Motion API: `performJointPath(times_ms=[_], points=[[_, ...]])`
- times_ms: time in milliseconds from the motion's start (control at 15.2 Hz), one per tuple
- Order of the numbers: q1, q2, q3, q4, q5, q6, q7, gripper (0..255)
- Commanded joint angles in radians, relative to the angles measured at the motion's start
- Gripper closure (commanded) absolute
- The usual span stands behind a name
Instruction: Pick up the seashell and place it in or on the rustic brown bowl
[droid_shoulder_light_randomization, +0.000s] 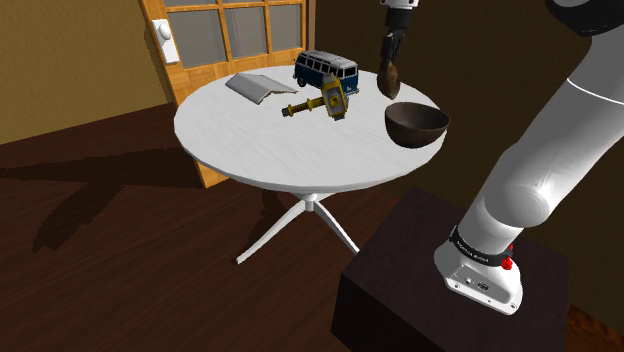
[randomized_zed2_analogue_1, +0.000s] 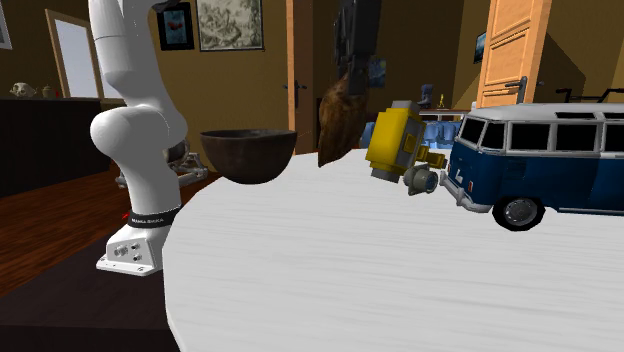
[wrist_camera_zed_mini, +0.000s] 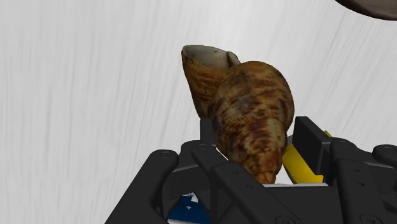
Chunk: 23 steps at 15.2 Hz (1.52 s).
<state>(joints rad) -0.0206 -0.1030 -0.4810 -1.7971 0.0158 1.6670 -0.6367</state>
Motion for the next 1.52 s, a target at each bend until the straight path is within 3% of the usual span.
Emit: performJointPath(times_ms=[0,462,924,1452], points=[[0.0,0.002,0.0,0.029,0.001,-0.028,0.0,255],[0.0,0.019,-0.003,0.131,0.009,-0.114,-0.002,255],[0.002,-0.291,0.082,-0.146,-0.098,-0.122,0.112,255],[-0.037,-0.607,0.189,-0.373,-0.135,-0.21,0.209,255]])
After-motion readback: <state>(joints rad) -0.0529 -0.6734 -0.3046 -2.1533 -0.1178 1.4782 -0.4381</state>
